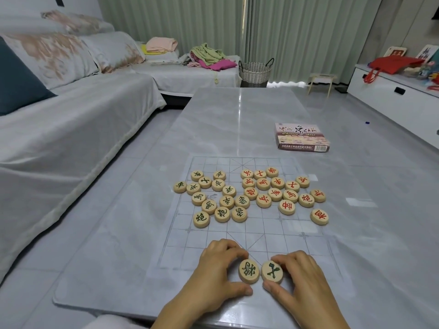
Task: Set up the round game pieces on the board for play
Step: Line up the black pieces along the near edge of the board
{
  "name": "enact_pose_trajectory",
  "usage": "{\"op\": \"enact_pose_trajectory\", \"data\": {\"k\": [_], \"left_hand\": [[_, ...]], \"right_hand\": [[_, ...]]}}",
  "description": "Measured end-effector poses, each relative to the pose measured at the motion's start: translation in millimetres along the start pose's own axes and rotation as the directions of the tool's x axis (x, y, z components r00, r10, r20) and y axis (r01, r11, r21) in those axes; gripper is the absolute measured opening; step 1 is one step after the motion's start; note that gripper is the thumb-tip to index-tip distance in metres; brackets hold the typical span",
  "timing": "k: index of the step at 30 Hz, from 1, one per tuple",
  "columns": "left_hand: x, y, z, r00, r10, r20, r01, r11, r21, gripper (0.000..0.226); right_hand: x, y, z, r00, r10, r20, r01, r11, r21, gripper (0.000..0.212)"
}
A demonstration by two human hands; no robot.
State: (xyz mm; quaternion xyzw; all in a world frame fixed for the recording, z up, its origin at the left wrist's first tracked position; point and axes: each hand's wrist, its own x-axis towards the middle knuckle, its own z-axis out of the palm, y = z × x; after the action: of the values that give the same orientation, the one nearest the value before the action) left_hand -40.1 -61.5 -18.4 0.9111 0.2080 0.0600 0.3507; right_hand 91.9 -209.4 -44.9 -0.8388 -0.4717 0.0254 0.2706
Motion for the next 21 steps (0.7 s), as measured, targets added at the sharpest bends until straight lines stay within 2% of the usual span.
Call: {"op": "enact_pose_trajectory", "data": {"k": [2, 5, 7, 9, 12, 14, 16, 17, 18, 20, 21], "left_hand": [[3, 0, -12, 1.000, -0.001, 0.005, 0.002, 0.995, -0.095, 0.049], [30, -9, -43, 0.978, -0.044, -0.204, 0.004, 0.981, -0.192, 0.030], [63, -23, -65, 0.942, -0.101, -0.322, 0.068, 0.991, -0.111, 0.029], [99, -41, -83, 0.915, -0.166, -0.368, 0.190, 0.981, 0.028, 0.034], [139, -69, -97, 0.926, -0.200, -0.321, 0.308, 0.891, 0.333, 0.036], [155, -79, -98, 0.945, -0.198, -0.261, 0.305, 0.824, 0.478, 0.036], [165, -79, -98, 0.946, -0.214, -0.242, 0.311, 0.805, 0.506, 0.039], [169, -79, -98, 0.946, -0.221, -0.236, 0.315, 0.802, 0.508, 0.039], [172, -77, -98, 0.946, -0.226, -0.233, 0.317, 0.798, 0.513, 0.038], [171, -73, -101, 0.940, -0.209, -0.269, 0.321, 0.808, 0.494, 0.037], [166, -70, -103, 0.932, -0.193, -0.307, 0.319, 0.839, 0.440, 0.036]], "right_hand": [[0, -1, -2, 0.999, 0.001, 0.055, -0.001, 1.000, -0.002, 0.045], [3, -3, -4, 0.996, -0.005, 0.084, 0.005, 1.000, -0.007, 0.047], [4, -2, -4, 0.995, -0.009, 0.103, 0.008, 1.000, 0.010, 0.049], [5, -2, -6, 0.991, -0.010, 0.132, 0.002, 0.998, 0.064, 0.050], [8, -2, -9, 0.994, 0.007, 0.112, -0.009, 1.000, 0.018, 0.050], [13, -5, -10, 0.996, -0.018, 0.087, 0.018, 1.000, 0.004, 0.041], [20, -4, -9, 0.995, -0.042, 0.096, 0.046, 0.998, -0.042, 0.041], [20, 0, -6, 0.998, -0.057, 0.035, 0.057, 0.998, -0.022, 0.046], [18, -2, -7, 0.996, -0.019, 0.085, 0.019, 1.000, 0.005, 0.050], [17, 2, -7, 0.993, -0.041, 0.111, 0.038, 0.999, 0.024, 0.052], [16, 3, -9, 0.996, -0.046, 0.077, 0.041, 0.997, 0.071, 0.052]]}}
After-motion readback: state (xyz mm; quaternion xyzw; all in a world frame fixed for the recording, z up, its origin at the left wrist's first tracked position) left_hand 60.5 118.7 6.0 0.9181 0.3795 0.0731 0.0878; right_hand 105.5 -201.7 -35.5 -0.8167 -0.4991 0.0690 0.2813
